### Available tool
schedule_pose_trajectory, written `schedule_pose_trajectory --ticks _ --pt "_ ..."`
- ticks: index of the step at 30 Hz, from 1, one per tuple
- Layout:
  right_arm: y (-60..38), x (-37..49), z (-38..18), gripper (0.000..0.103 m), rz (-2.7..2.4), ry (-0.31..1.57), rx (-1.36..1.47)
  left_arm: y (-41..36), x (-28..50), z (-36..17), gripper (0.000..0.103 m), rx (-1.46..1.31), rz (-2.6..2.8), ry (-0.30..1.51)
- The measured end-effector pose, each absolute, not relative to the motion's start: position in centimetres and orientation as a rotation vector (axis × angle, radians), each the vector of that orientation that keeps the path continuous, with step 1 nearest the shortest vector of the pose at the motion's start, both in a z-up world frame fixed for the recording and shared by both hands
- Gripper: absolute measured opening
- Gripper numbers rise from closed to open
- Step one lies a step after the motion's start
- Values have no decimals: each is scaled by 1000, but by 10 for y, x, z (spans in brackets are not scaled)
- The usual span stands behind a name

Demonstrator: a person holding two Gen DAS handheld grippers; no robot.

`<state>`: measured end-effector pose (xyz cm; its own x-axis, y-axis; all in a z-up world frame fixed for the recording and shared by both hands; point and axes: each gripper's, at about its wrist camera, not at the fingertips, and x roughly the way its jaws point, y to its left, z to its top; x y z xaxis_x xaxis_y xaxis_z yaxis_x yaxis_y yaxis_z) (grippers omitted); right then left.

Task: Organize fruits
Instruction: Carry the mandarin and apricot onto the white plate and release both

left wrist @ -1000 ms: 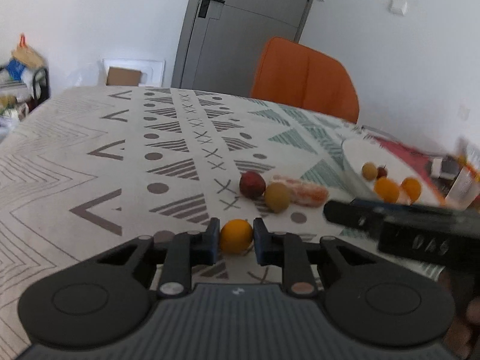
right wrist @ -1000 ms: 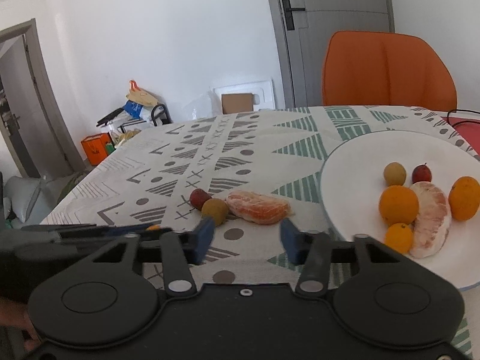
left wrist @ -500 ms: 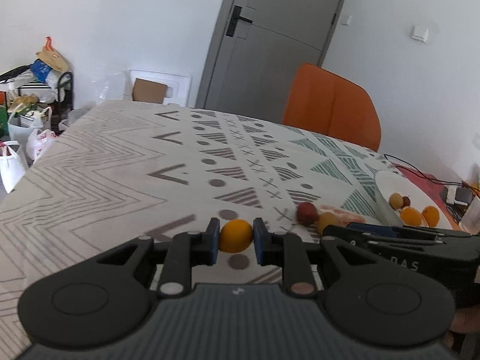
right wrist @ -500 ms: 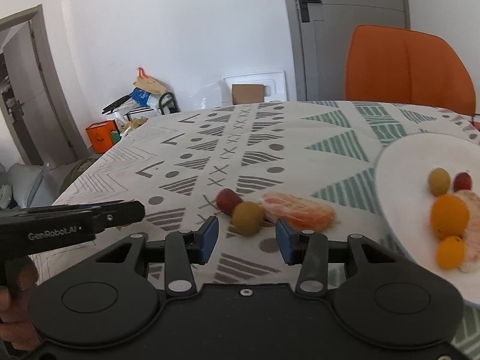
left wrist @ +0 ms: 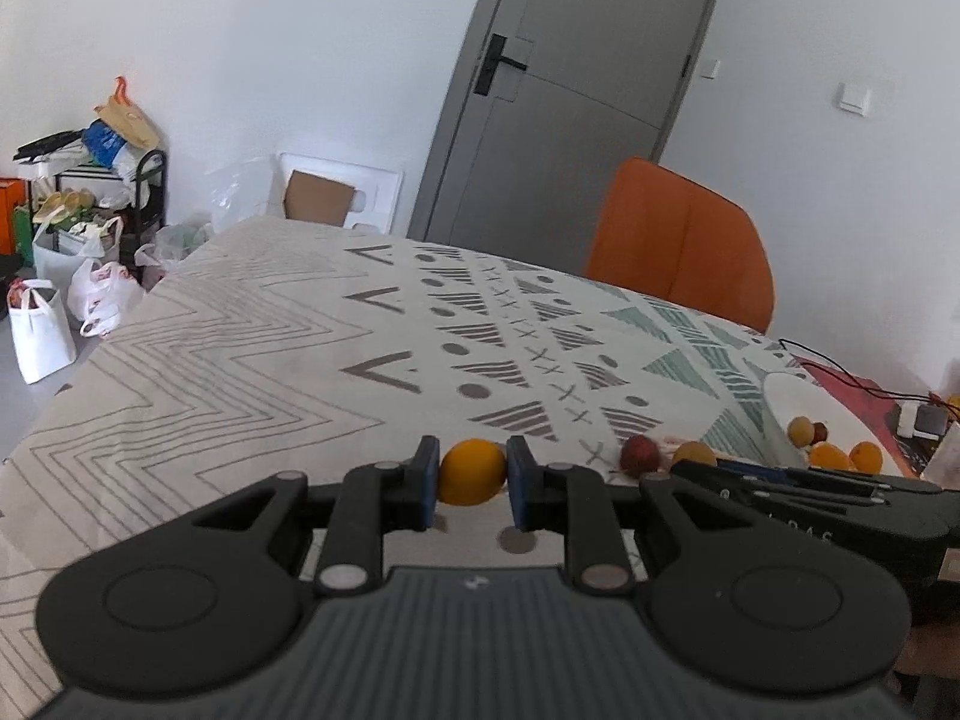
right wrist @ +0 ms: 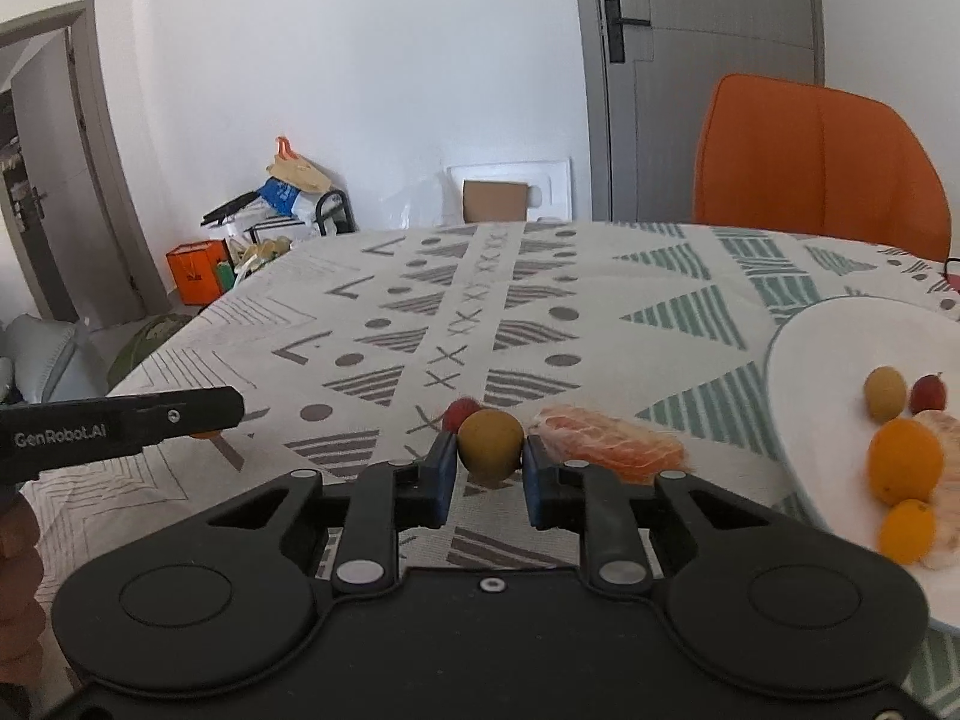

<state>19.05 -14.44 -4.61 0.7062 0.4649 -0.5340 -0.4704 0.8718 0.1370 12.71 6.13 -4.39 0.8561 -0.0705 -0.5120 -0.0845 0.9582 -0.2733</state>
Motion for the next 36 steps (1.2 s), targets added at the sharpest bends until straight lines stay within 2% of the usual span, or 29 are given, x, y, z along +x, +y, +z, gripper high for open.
schedule_pose_trajectory --ticks 20,36 --pt "-227 165 -24 22 403 495 106 -14 135 -25 22 -202 -113 517" --pt "-289 159 -30 22 319 468 182 -74 149 -18 22 -149 -184 519"
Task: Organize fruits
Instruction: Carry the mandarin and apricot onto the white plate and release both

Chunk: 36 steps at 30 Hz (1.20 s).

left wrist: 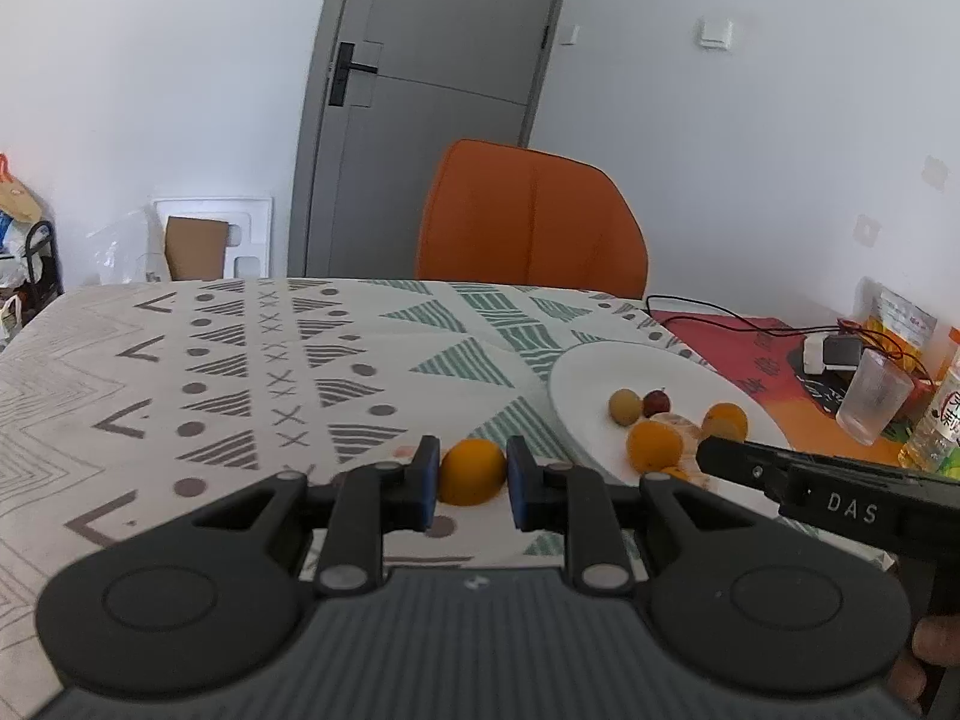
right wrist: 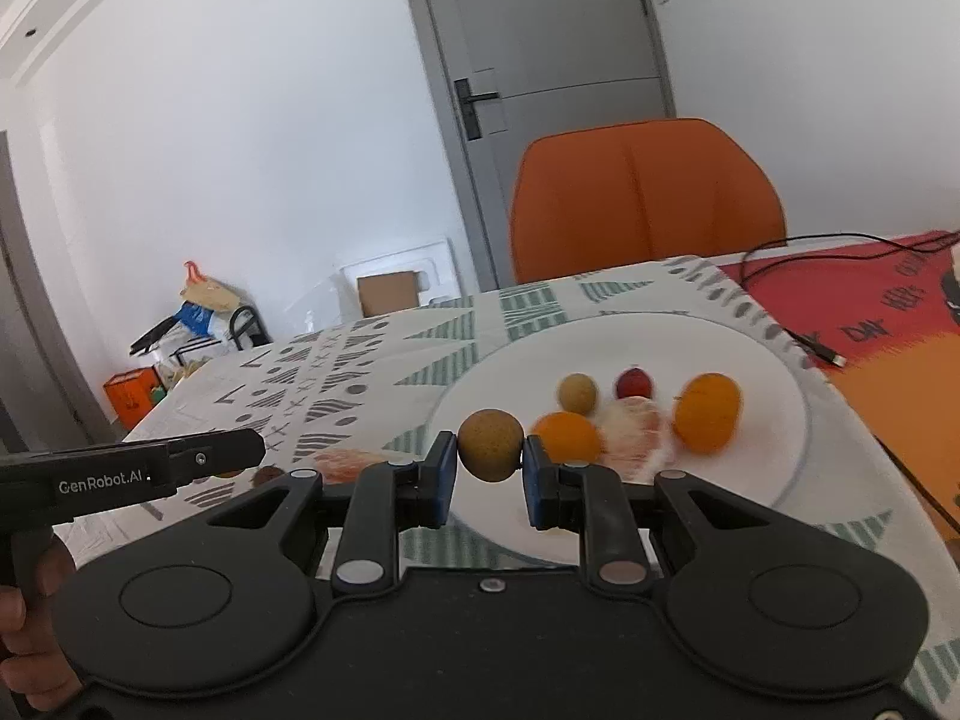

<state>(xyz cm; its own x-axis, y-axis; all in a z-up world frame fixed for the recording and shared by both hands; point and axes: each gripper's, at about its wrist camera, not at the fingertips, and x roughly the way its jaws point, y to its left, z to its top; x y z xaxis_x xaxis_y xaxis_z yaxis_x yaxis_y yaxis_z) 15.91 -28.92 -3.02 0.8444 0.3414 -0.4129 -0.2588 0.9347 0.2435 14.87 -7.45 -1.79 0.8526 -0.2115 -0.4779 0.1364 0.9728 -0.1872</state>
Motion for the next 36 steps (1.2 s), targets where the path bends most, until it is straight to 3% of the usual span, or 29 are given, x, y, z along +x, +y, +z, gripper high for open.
schedule_pose_trajectory --ticks 30,31,35,36 --pt "-356 167 -49 22 247 434 238 -164 194 -22 22 -53 -310 530" --pt "-356 168 -50 25 240 436 233 -165 195 -22 22 -54 -310 534" --pt "-354 166 -49 56 226 429 213 -169 198 -24 28 -29 -303 553" --pt "-353 164 -48 60 233 420 212 -169 197 -24 31 -24 -303 556"
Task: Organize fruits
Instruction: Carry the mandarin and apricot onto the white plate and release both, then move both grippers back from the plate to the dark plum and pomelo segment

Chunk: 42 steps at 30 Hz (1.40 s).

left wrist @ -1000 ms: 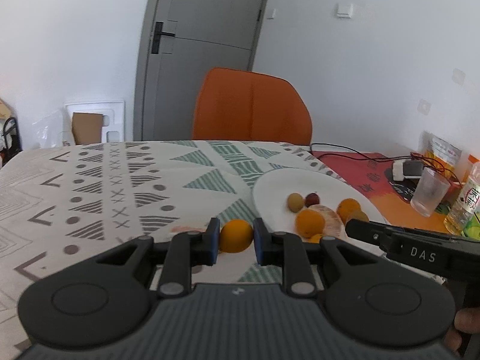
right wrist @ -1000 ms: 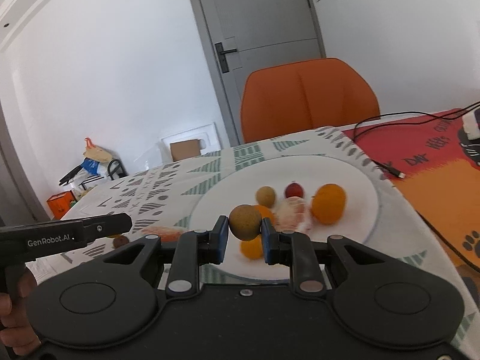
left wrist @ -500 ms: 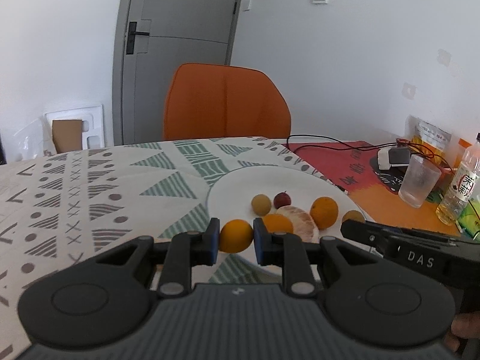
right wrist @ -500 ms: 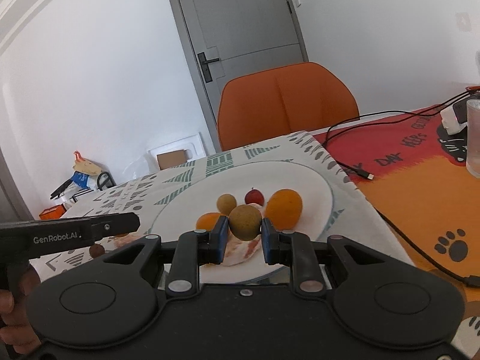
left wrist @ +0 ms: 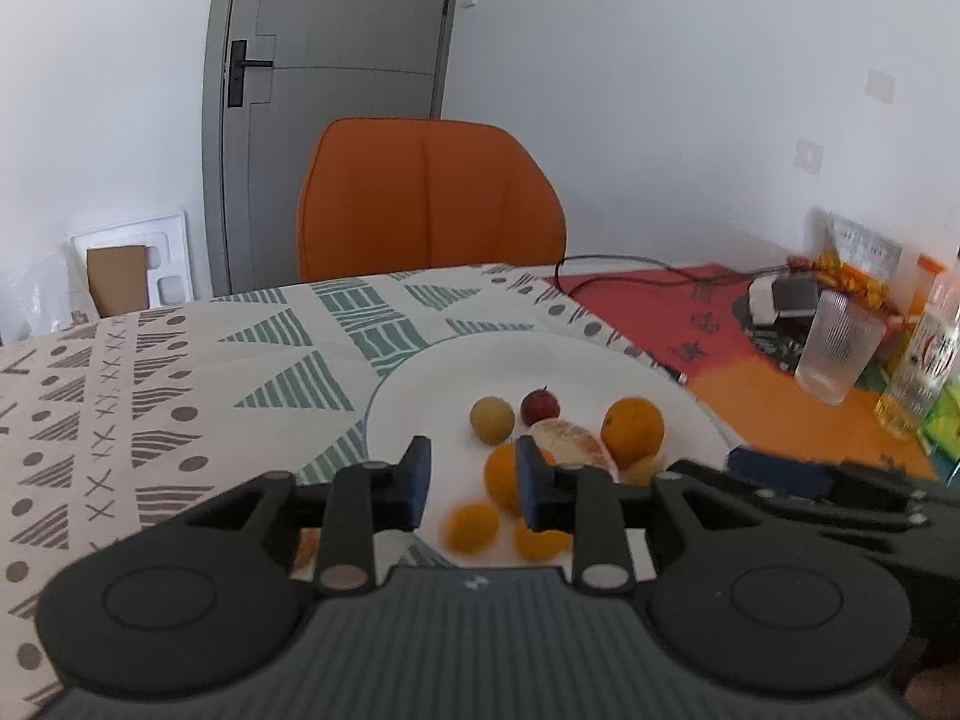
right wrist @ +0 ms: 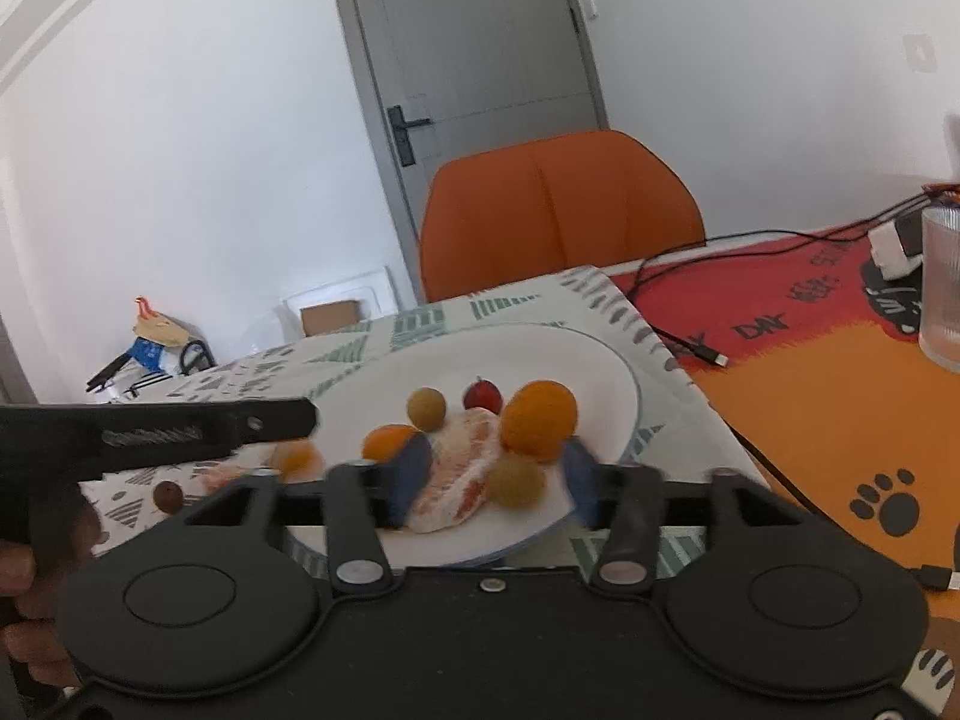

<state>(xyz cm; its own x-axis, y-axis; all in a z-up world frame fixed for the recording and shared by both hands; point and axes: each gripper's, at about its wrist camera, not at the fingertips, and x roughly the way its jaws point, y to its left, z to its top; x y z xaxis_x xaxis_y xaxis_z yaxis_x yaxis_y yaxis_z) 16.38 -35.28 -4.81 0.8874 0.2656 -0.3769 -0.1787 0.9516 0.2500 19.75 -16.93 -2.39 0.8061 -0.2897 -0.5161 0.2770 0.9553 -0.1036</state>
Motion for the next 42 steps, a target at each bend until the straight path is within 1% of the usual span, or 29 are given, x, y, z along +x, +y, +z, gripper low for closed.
schedule_pose_trajectory --ticks 2,4,5,7,10,13,14,15,18,22,24,29,35,38,42 --pt "-350 162 -45 60 241 412 200 -165 196 -25 38 -33 -304 566" --pt "-347 161 -44 60 250 413 197 -160 194 -24 51 -44 -296 566" --pt "-346 161 -45 61 253 416 197 -157 193 -23 54 -44 -289 560" --pt "-344 162 -46 62 251 427 195 -152 190 -21 65 -42 -268 552" --pt "-341 163 -46 62 241 447 200 -140 187 -18 74 -53 -245 544" --pt "-341 163 -45 62 230 467 220 -129 183 -17 79 -67 -222 536" --pt "-340 162 -44 62 229 469 223 -126 182 -17 80 -69 -213 536" --pt "-340 162 -44 66 225 469 219 -124 181 -17 82 -73 -206 537" --pt "-335 158 -42 78 215 458 203 -116 178 -16 85 -91 -197 545" --pt "-330 156 -36 86 232 449 203 -110 172 -11 90 -80 -170 531" --pt "-327 154 -33 93 232 440 197 -106 169 -9 92 -84 -159 524" --pt "-320 151 -28 99 239 429 188 -94 161 -7 94 -86 -134 518" --pt "-310 147 -26 100 253 434 180 -82 154 -7 94 -100 -116 521" --pt "-306 145 -24 103 260 431 177 -75 150 -7 94 -115 -105 519" --pt "-301 144 -23 103 270 430 178 -66 144 -6 94 -124 -104 516"
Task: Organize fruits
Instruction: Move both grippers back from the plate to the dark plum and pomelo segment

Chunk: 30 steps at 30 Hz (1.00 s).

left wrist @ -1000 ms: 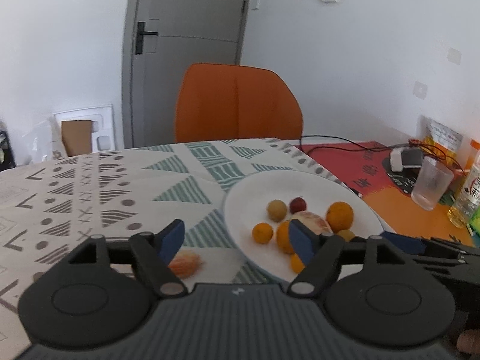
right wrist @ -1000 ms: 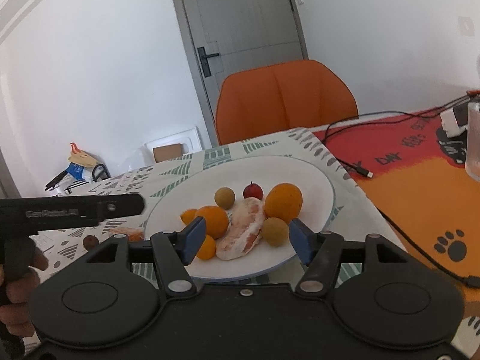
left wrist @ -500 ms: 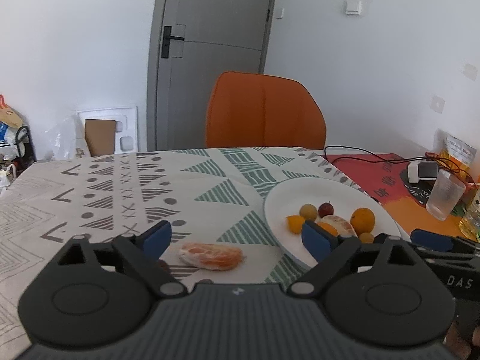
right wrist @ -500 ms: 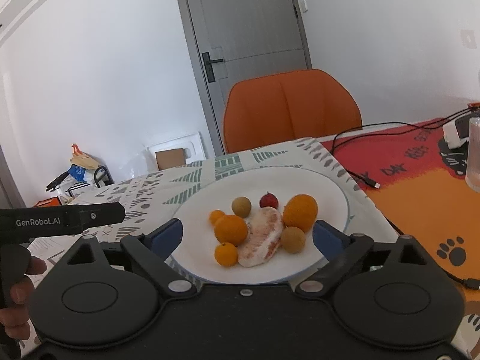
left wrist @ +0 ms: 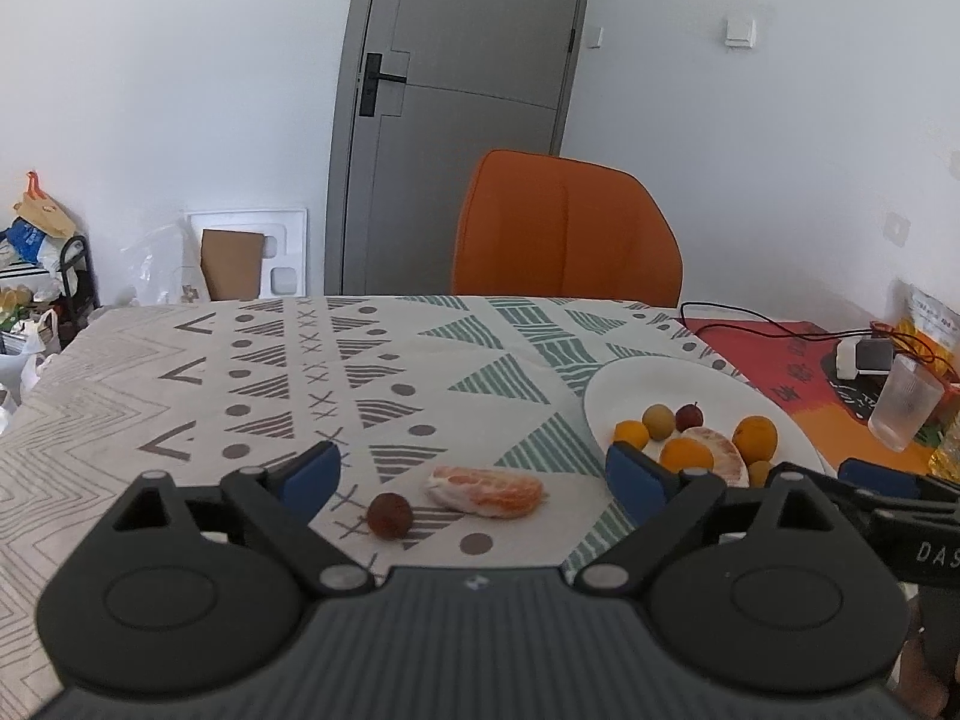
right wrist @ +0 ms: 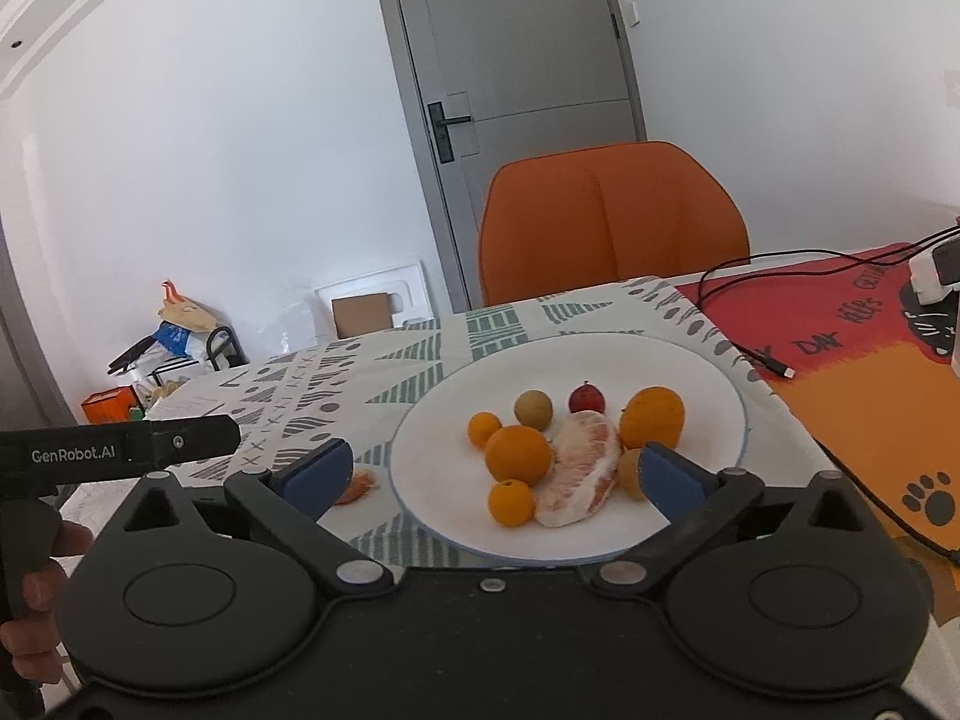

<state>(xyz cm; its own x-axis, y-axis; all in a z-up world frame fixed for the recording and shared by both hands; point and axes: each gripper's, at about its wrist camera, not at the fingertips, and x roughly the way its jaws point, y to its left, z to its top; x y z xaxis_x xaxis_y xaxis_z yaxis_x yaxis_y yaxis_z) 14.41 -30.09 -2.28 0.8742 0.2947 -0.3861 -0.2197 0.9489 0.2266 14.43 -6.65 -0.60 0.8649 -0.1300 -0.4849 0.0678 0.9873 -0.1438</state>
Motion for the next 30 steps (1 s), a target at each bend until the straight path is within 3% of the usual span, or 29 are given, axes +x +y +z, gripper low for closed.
schedule_pose_trajectory --ticks 22,30 --pt "-268 146 -27 101 360 454 149 -31 139 -21 91 -176 -78 524" --pt "-262 155 -32 79 393 484 157 -27 151 -37 75 -191 -87 565"
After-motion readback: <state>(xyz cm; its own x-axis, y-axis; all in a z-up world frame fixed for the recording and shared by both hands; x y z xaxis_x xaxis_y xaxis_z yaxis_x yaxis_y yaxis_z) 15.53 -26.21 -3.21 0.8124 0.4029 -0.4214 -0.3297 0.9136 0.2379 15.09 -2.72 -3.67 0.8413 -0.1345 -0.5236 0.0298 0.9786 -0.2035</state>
